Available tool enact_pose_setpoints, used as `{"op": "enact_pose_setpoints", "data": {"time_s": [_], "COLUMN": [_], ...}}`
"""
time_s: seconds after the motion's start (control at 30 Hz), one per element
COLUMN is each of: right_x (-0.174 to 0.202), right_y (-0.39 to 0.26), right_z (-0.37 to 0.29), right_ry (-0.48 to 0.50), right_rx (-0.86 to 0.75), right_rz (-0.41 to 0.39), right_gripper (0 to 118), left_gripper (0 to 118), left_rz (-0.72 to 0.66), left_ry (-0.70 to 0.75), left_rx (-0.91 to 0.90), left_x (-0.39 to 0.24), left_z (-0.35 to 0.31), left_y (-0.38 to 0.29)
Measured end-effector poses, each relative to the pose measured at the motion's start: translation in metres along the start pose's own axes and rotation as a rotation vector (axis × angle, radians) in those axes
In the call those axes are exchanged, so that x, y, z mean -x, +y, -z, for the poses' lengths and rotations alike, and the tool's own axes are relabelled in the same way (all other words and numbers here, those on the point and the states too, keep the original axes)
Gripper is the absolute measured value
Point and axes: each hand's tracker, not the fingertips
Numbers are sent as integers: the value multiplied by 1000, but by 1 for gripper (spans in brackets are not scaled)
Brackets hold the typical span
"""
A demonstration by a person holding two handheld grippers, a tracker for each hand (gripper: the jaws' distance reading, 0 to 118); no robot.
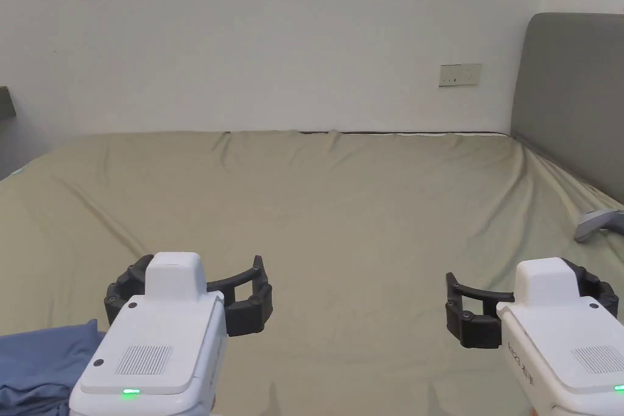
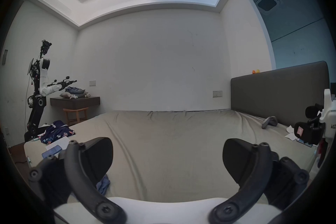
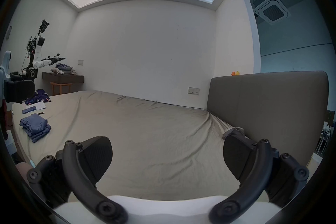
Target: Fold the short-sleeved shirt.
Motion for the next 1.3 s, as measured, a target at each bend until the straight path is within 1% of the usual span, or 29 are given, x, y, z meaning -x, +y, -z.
{"op": "enact_pose_setpoints", "data": {"time_s": [0.1,0.23,0.27,0.3,0.33,0.37,0.4,0.43,0.47,0.5,0.53,0.57,0.6,0.63,0.67,0.7,0.73,0.77,0.8,0.83,0.87,0.93,1.07,1.1,1.13,1.2,1.27,1.3], "right_x": [0,-4,-5,-4,-3,-3,-3,-5,-6,-7,-8,-7,-6,-2,-3,1,2,0,-2,-2,-1,-1,-1,0,1,1,4,3], "right_y": [-2,1,3,2,2,6,3,2,-1,1,1,4,8,10,8,12,17,9,11,11,11,16,16,16,17,15,17,16], "right_z": [0,0,-1,-1,-2,-2,-1,-1,-2,-3,-3,-4,-3,0,-5,-7,-8,-5,-5,-5,-6,-7,-6,-6,-6,-5,-5,-5], "right_ry": [40,68,56,43,7,-10,34,64,79,75,73,56,50,94,-46,-30,-10,22,39,39,28,30,25,15,16,20,15,15], "right_rx": [15,34,35,48,43,2,59,67,88,78,88,94,100,131,137,33,-21,96,78,93,94,52,78,74,55,75,66,69], "right_rz": [35,131,129,149,140,87,103,98,149,150,183,194,184,185,167,70,-1,127,138,154,155,120,154,142,102,122,105,114], "right_gripper": [118,118,118,118,118,118,118,118,118,118,118,118,118,118,118,118,118,118,118,118,118,118,118,118,118,118,118,118], "left_gripper": [118,118,118,118,118,118,118,118,118,118,118,118,118,118,118,118,118,118,118,118,118,118,118,118,118,118,118,118], "left_rz": [18,-12,-18,-21,-23,-25,-25,-24,-22,-17,-3,5,10,10,4,-4,-11,-15,-17,-18,-17,-11,-21,-22,-23,-23,-21,-21], "left_ry": [-14,-22,-22,-18,-13,-9,-9,-9,-11,-16,-17,-14,-13,-15,-21,-26,-27,-27,-29,-33,-34,-28,-29,-30,-31,-33,-34,-33], "left_rx": [-19,-11,-2,2,3,3,3,4,8,11,16,18,19,24,32,38,41,44,46,48,48,49,57,58,59,61,58,57], "left_x": [1,6,8,8,10,10,11,11,11,11,9,8,7,7,7,7,8,8,8,8,8,8,9,9,9,10,9,9], "left_z": [0,3,4,5,5,5,5,6,6,7,7,8,8,8,9,9,9,9,9,9,10,10,11,11,11,11,11,11], "left_y": [2,3,3,3,3,3,2,2,2,2,0,-2,-3,-4,-4,-4,-3,-3,-3,-3,-3,-4,-4,-4,-4,-4,-4,-4]}}
